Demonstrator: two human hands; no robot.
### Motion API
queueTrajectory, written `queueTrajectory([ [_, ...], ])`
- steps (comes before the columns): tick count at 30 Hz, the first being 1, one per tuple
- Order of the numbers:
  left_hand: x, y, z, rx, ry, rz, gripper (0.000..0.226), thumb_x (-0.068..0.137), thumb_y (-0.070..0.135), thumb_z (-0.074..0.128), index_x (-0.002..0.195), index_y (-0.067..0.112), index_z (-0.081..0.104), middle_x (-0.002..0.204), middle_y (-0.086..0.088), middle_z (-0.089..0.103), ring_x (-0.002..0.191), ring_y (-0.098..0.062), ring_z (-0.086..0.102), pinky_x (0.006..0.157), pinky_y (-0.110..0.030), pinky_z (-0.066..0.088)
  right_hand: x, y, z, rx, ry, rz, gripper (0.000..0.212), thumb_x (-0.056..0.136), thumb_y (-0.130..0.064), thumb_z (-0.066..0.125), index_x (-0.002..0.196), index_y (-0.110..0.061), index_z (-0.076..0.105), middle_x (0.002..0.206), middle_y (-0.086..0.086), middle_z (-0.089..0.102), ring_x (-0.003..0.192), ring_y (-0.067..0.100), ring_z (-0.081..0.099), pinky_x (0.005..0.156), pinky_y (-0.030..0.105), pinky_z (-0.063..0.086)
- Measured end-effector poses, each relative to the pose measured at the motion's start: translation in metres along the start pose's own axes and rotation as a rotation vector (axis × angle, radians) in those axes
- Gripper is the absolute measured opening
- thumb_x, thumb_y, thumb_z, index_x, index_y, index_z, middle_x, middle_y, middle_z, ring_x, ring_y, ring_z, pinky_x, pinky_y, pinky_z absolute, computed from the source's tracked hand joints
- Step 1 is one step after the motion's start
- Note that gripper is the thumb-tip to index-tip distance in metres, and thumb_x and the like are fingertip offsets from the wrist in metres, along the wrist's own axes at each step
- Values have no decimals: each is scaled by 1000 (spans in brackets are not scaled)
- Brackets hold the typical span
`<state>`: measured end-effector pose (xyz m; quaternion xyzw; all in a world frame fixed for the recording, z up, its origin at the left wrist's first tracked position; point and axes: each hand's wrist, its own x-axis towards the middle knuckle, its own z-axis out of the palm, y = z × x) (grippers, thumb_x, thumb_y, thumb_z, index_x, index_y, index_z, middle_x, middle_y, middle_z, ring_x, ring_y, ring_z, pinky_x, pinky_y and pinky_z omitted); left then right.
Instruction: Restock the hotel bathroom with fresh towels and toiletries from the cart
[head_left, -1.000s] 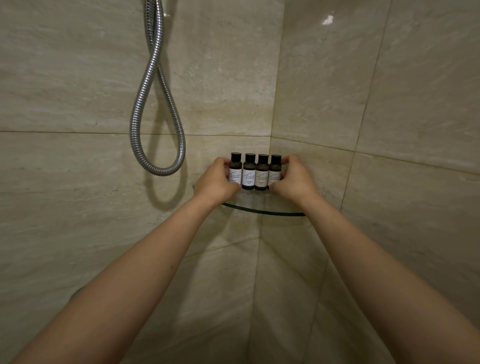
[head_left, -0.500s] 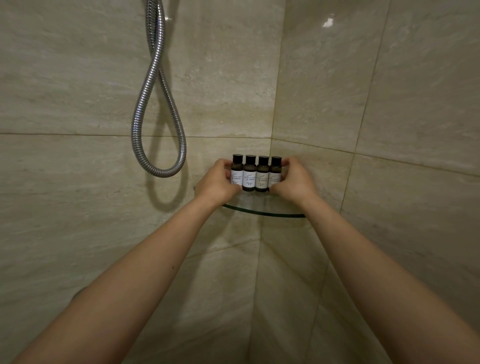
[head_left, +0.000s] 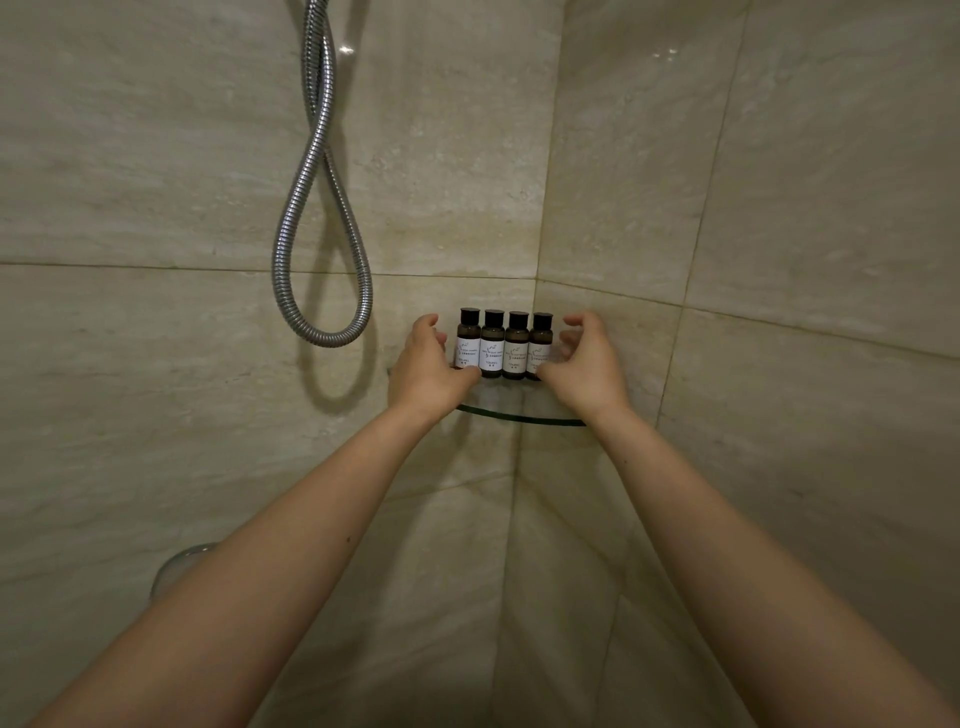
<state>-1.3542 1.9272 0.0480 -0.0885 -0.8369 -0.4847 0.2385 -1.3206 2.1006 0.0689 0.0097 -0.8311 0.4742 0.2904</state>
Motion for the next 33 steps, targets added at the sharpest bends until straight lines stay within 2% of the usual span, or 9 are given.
queueTrajectory([
  [4,-24,6,1,-42,57,38,82,79,22,73,147,14,29,138,-2,47,123,-18,49,102,-41,45,-17,-2,-6,96,24,-38,61,82,-9,72,137,-14,44,133,4,53,114,16,55,94,31,49],
  [8,-53,12,-2,-121,59,107,59,85,16,68,138,14,43,132,1,49,117,-10,48,99,-23,39,-35,-4,-11,168,117,-72,49,86,-5,64,134,-12,56,127,3,60,102,9,57,92,25,48],
  [12,-78,21,-7,-302,65,129,38,87,8,64,121,22,54,121,5,59,110,-5,55,86,-6,37,-58,-8,-11,367,154,-15,34,89,-4,61,122,-13,64,107,-3,64,94,9,60,95,38,54],
  [14,-92,29,-9,-415,112,123,33,88,1,60,112,22,58,108,7,63,94,-1,58,78,-7,41,-74,-9,-14,444,184,4,28,90,-2,59,112,-18,65,99,-5,64,93,15,63,90,38,56],
  [16,-104,35,-10,-500,123,97,28,88,-1,57,107,20,61,101,7,64,83,2,58,75,-8,45,-92,-9,-17,492,233,26,23,91,-2,57,103,-20,65,91,-4,65,85,18,63,73,31,56],
  [18,-115,36,-5,-559,73,69,23,90,1,57,103,20,62,97,4,66,81,-4,61,77,-18,50,-113,-5,-21,492,260,67,21,91,-2,57,101,-18,66,86,-1,64,74,14,60,61,24,51],
  [20,-128,37,1,-589,-15,40,18,92,5,58,104,18,61,91,2,65,78,-10,62,73,-25,52,-136,2,-25,463,277,118,21,90,-1,56,98,-18,66,84,-1,64,73,12,60,66,26,51],
  [24,-168,39,14,-642,-210,-31,16,94,5,55,108,13,60,82,2,60,67,-6,58,60,-18,48,-193,14,-35,409,346,239,19,89,-1,58,95,-19,64,85,-1,63,83,15,60,84,36,51],
  [33,-307,33,31,-726,-651,-148,16,94,5,54,104,16,58,82,1,60,67,-6,58,60,-20,48,-367,18,-70,296,609,486,20,89,2,55,103,-11,62,80,0,59,69,10,54,67,24,44],
])
